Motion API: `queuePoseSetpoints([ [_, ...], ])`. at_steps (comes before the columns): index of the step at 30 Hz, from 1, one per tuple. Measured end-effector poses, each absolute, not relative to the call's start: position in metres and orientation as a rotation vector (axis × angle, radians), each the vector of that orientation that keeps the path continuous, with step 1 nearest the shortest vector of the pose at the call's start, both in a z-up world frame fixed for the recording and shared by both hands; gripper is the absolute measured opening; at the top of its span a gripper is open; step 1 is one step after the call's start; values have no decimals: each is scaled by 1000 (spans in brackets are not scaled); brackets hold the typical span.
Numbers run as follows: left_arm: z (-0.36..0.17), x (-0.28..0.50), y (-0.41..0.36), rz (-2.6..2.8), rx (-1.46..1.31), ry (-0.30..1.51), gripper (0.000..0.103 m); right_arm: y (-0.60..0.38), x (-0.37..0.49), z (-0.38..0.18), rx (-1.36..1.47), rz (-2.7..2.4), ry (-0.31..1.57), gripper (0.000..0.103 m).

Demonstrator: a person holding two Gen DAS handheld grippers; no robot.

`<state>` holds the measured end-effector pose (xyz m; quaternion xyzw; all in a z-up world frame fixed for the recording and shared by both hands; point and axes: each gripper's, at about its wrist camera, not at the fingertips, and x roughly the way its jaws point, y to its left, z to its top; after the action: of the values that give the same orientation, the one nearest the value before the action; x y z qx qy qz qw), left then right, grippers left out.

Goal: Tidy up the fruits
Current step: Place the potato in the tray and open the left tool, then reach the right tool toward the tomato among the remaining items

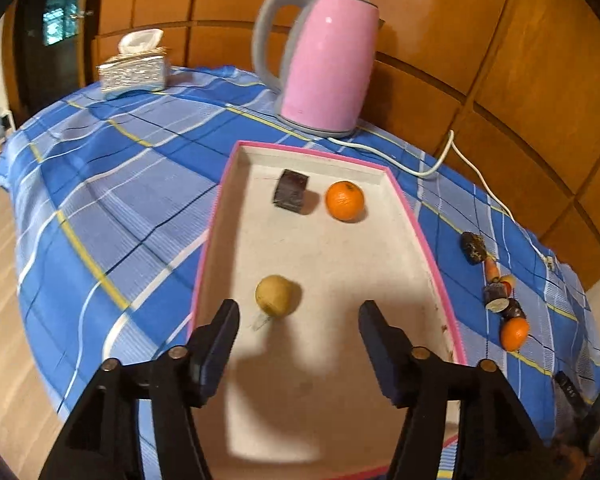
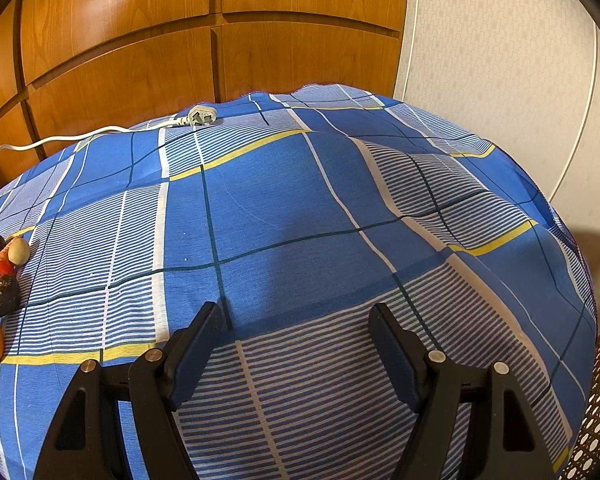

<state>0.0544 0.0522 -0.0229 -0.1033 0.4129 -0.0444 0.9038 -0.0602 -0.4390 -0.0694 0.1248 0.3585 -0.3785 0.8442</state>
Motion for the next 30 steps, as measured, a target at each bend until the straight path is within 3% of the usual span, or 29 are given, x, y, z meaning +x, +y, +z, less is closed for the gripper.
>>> queuePoseSetpoints([
  [3,-24,44,58,-54,-206,832,79,-439,-60,-69,262,-800,758,77],
  [5,-25,37,61,-38,-206,819,81,-440,-60,-70,261,-800,760,77],
  [30,-48,31,58,-35,-206,878,87,-407,-21,-55,307,-526,880,75],
])
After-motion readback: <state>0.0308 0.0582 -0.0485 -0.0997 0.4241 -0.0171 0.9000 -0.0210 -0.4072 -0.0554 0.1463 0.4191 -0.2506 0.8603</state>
